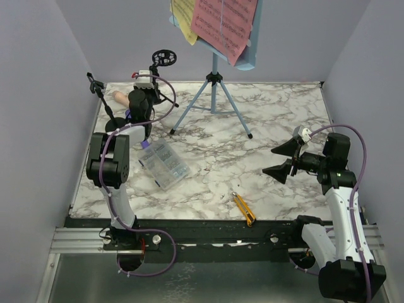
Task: Pack up the instrument practice props
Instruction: Place the microphone stand at the center of the board.
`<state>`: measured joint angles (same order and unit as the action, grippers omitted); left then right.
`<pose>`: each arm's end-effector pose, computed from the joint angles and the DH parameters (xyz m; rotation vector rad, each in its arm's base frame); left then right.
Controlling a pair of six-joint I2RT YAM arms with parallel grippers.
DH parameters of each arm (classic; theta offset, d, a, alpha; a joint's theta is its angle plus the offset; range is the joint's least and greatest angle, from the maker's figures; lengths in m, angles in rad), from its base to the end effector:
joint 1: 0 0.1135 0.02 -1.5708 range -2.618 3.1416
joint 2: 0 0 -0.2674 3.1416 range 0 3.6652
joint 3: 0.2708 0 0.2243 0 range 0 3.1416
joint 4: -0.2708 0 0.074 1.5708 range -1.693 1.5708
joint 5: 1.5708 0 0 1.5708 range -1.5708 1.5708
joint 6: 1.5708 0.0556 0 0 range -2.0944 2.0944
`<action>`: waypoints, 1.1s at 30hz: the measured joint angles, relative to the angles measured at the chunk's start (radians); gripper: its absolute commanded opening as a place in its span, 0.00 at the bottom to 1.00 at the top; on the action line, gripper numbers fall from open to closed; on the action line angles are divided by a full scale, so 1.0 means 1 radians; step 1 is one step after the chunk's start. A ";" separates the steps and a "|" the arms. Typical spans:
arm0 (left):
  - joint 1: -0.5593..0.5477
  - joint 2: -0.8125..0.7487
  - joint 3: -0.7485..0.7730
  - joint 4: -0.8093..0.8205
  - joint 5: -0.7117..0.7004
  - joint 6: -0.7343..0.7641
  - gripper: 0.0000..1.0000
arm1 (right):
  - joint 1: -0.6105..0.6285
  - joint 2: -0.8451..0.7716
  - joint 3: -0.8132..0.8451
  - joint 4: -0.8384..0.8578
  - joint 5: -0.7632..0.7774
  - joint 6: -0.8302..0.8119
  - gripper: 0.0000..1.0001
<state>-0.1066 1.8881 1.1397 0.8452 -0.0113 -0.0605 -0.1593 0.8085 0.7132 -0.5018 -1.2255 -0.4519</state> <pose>0.4292 -0.0453 0.2770 0.0248 1.4751 -0.1273 0.1396 0.0306 0.2939 -0.8917 1.6224 0.8869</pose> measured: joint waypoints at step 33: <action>-0.039 0.192 -0.032 0.143 -0.151 -0.095 0.53 | 0.000 0.005 0.000 -0.001 0.000 -0.023 0.99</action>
<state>-0.1455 2.0800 1.1076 0.9882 -0.1623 -0.1555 -0.1593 0.8135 0.7132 -0.5026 -1.2255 -0.4747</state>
